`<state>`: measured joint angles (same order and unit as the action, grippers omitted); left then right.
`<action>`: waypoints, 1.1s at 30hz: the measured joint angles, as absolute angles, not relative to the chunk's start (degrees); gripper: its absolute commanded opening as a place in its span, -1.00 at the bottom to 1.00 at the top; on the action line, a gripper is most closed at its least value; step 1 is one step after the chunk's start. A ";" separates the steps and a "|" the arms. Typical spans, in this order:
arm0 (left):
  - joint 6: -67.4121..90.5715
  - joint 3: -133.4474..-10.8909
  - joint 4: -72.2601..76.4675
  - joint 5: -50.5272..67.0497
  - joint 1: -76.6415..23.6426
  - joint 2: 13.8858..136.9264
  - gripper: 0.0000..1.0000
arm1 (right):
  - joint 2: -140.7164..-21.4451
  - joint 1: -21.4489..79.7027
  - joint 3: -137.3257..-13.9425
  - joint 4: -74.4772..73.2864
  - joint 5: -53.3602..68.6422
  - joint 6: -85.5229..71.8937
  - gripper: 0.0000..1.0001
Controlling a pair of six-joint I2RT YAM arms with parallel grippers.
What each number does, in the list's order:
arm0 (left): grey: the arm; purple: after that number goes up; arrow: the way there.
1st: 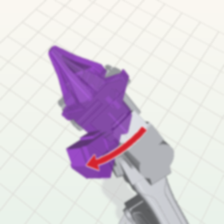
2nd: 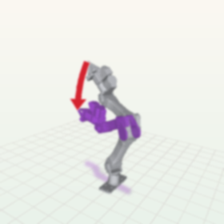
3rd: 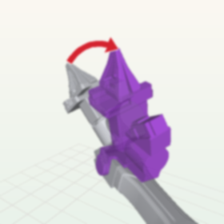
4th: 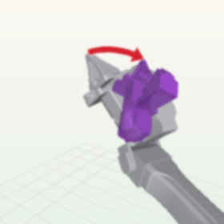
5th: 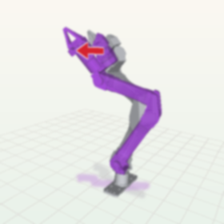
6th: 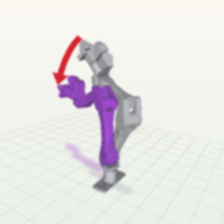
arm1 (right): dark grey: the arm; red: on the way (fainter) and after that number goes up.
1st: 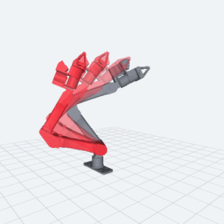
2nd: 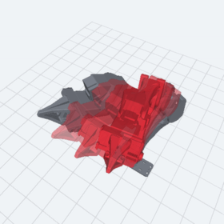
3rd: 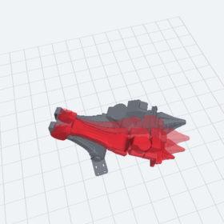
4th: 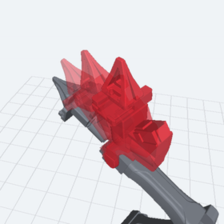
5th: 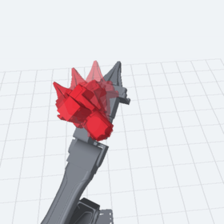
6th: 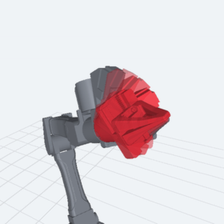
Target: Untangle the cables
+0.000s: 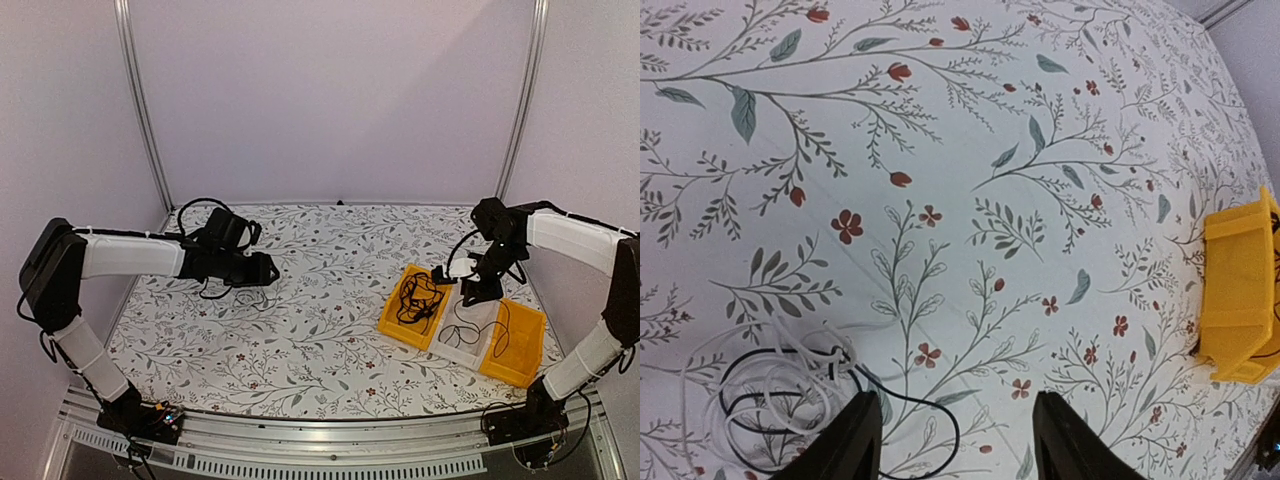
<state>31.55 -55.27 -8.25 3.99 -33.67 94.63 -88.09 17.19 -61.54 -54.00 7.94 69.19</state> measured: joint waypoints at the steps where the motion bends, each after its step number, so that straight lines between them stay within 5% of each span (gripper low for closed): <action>1: 31.57 -55.33 -8.05 3.99 -33.58 94.65 0.10 | -87.02 17.19 -62.74 -54.89 7.92 69.56 -0.30; 20: 31.75 -55.99 -6.37 5.89 -33.45 97.65 0.09 | -64.90 15.94 -58.67 -73.69 2.17 86.17 -0.49; 33: 32.62 -55.96 -5.76 6.85 -33.45 97.65 0.09 | -61.08 15.73 -49.71 -75.85 -2.83 94.98 -0.28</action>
<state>32.62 -55.96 -5.76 6.85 -33.45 97.65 -61.08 15.73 -49.71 -75.85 -2.83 94.98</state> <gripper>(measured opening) 0.548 0.317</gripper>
